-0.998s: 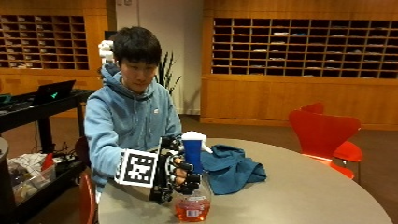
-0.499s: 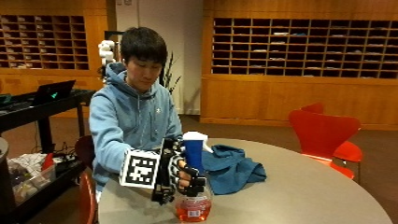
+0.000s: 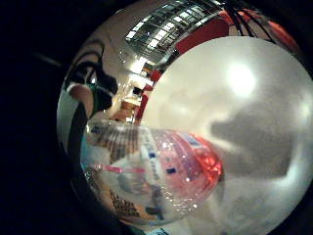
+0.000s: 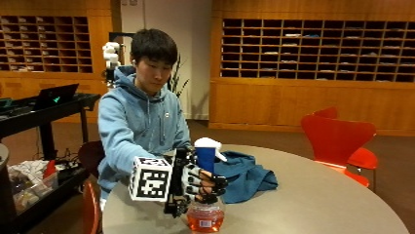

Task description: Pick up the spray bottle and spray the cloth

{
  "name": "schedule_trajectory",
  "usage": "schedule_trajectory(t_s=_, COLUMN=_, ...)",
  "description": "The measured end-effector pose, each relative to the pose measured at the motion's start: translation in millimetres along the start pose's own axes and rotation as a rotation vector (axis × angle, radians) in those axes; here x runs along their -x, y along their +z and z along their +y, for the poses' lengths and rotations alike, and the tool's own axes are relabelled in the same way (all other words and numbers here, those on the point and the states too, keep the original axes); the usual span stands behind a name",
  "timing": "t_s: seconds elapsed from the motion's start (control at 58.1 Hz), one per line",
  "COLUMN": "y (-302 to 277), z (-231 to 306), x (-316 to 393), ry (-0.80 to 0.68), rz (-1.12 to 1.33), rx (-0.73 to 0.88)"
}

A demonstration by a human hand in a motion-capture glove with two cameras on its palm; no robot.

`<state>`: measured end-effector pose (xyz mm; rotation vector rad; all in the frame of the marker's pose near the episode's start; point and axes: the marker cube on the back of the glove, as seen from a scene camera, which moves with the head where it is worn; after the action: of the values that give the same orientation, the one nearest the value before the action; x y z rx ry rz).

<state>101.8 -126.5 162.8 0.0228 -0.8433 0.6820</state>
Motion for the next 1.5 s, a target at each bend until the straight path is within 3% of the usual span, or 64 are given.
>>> schedule_trajectory(t_s=0.31, y=8, z=-10, x=4, ry=0.068, rz=-0.004, rx=-0.062)
schedule_trajectory(t_s=0.499, y=14, z=-5, x=18, ry=0.051, rz=0.151, rx=-0.053)
schedule_trajectory(t_s=1.153, y=85, z=64, x=196, ry=-0.408, rz=1.294, rx=0.399)
schedule_trajectory(t_s=1.497, y=118, z=83, x=212, ry=-0.542, rz=1.776, rx=0.490)
